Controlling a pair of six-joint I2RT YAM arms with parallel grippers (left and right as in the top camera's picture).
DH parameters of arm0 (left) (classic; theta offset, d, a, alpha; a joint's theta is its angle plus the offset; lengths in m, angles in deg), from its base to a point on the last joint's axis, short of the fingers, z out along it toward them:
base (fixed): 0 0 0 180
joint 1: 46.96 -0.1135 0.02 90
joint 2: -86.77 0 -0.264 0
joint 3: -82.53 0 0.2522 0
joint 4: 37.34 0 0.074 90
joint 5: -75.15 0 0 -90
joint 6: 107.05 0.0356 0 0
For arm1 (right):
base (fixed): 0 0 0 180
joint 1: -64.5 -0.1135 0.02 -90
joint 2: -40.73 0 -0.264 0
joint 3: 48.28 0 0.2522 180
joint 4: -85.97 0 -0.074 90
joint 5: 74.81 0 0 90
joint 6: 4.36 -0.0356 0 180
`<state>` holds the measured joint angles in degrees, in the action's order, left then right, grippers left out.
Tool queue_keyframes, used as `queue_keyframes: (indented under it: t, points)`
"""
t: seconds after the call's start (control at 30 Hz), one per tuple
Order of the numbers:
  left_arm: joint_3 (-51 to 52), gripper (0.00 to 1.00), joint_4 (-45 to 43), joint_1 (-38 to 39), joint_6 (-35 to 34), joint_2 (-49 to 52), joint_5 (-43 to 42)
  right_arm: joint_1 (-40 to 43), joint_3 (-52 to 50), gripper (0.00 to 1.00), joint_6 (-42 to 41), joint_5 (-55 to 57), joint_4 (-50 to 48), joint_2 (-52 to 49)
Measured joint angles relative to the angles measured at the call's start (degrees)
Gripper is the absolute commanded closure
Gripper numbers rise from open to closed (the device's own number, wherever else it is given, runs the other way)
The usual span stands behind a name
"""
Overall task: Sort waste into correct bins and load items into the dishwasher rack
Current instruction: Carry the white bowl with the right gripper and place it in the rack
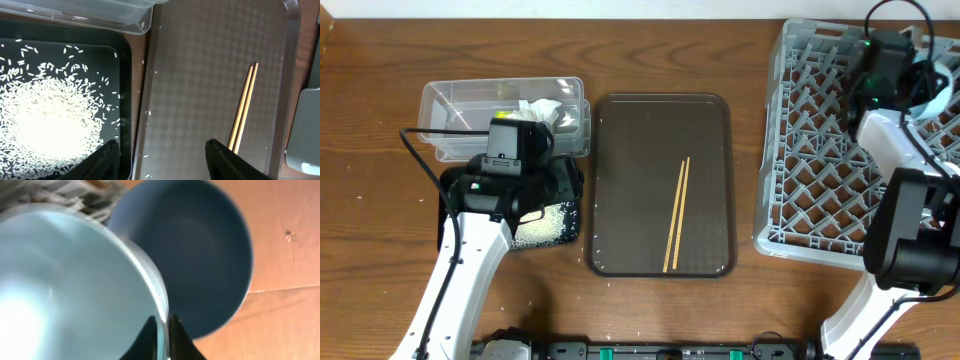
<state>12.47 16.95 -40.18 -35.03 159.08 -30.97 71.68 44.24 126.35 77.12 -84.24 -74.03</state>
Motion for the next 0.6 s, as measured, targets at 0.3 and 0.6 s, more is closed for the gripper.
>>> queue_keyframes:
  t: [0.3,0.6]
  points:
    - [0.00,0.42,0.00,0.00,-0.04,0.00,0.00,-4.55,-1.66,0.53,-17.35,-2.29,19.56,-1.27]
    - [0.02,0.41,0.02,0.00,-0.04,0.00,-0.02,-6.71,-1.90,0.23,-25.94,-9.05,24.48,4.39]
